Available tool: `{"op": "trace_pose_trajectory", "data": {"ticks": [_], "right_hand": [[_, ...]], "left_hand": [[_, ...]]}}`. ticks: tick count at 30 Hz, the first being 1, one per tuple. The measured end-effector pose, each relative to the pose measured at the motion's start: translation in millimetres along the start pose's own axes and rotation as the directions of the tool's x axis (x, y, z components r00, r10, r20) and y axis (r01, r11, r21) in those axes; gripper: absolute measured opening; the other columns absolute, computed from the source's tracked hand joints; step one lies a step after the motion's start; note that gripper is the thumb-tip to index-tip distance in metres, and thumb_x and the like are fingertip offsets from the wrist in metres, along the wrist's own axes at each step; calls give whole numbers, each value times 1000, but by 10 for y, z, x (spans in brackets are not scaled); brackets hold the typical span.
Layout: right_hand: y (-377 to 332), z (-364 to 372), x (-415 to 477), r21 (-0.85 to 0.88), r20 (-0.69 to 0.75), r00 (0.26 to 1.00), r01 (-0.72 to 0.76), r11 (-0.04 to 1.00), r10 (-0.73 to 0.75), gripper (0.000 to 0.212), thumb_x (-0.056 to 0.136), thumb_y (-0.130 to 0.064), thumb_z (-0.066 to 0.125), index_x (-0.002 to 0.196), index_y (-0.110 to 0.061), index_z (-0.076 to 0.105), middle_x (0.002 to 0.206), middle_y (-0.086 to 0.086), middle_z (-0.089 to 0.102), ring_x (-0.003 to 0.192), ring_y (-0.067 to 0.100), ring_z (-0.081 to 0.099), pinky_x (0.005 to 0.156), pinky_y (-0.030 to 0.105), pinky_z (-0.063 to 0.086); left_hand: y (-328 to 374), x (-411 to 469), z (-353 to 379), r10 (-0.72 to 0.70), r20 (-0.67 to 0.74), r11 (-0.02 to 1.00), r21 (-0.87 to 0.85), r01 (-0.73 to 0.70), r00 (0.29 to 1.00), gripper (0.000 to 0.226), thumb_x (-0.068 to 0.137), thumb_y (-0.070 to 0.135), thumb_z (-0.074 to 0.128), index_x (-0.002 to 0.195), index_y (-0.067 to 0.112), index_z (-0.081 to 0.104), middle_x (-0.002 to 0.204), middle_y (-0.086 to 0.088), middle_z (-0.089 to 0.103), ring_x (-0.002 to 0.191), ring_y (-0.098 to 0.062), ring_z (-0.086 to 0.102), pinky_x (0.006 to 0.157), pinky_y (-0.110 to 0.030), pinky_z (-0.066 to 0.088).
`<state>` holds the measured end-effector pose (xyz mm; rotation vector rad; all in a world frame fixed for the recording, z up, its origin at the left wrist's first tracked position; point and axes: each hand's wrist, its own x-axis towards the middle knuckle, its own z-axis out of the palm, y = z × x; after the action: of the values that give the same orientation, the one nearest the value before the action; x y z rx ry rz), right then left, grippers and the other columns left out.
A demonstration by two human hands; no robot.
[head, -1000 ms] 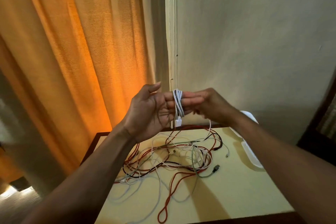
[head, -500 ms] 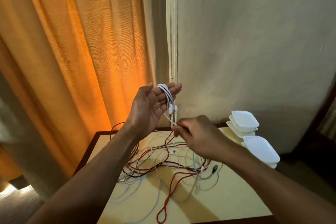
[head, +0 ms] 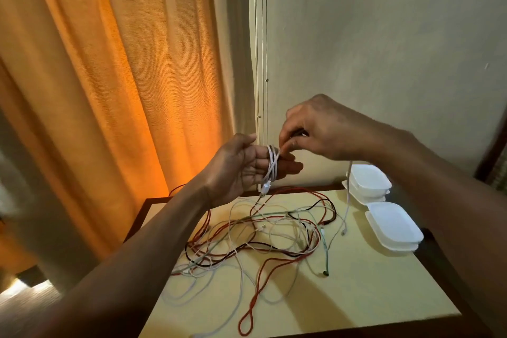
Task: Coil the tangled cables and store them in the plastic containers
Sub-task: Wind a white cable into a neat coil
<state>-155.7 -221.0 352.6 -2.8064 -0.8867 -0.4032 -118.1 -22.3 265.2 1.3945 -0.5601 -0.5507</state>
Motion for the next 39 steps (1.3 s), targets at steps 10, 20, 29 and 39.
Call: {"op": "trace_pose_trajectory", "data": {"ticks": [10, 20, 29, 39], "right_hand": [[491, 216, 78, 561, -185, 944, -125, 818, 272, 10, 86, -21, 78, 96, -19, 80, 74, -14, 73, 65, -6, 63, 55, 10, 46], [169, 1169, -146, 658, -12, 948, -232, 716, 318, 42, 102, -20, 57, 62, -29, 64, 54, -12, 58, 47, -2, 48, 53, 15, 39], [-132, 1172, -285, 406, 17, 974, -214, 888, 227, 23, 105, -39, 52, 88, -32, 65, 63, -20, 55, 60, -6, 54, 55, 14, 34], [-192, 410, -342, -192, 89, 991, -83, 978, 101, 22, 102, -41, 53, 104, -30, 72, 90, -9, 66, 80, 12, 62, 71, 30, 50]], "left_hand": [[0, -217, 120, 44, 110, 991, -129, -29, 993, 78, 101, 42, 12, 125, -14, 60, 121, -33, 68, 117, -40, 66, 99, -38, 54], [-8, -96, 74, 245, -32, 927, -285, -244, 969, 74, 104, 40, 10, 139, -12, 49, 138, -30, 59, 135, -37, 55, 118, -42, 38], [-58, 41, -33, 336, -163, 896, -248, -368, 928, 69, 106, 37, 13, 143, -12, 45, 142, -26, 58, 140, -32, 52, 125, -46, 26], [-225, -12, -163, -11, -106, 970, 241, 36, 994, 72, 109, 46, 10, 131, 4, 63, 125, -14, 72, 123, -29, 65, 119, -53, 36]]}}
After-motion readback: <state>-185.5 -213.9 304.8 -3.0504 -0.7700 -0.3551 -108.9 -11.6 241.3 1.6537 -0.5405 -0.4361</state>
